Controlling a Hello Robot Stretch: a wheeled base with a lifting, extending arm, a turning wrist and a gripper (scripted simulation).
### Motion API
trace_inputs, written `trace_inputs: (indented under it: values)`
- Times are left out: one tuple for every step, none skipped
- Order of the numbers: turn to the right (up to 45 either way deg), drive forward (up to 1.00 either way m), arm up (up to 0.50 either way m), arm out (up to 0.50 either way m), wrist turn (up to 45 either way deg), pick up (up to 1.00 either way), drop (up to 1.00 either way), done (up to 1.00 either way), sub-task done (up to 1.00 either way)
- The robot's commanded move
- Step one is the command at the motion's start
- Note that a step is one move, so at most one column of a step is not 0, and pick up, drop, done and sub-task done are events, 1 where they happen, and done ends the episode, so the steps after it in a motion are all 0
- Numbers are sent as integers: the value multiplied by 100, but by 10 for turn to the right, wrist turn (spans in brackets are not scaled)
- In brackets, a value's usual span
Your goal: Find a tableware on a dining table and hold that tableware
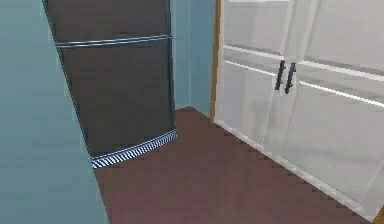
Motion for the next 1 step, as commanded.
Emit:
trace_inputs:
  values:
    - [0,0,0,0,0,0,0,100,0]
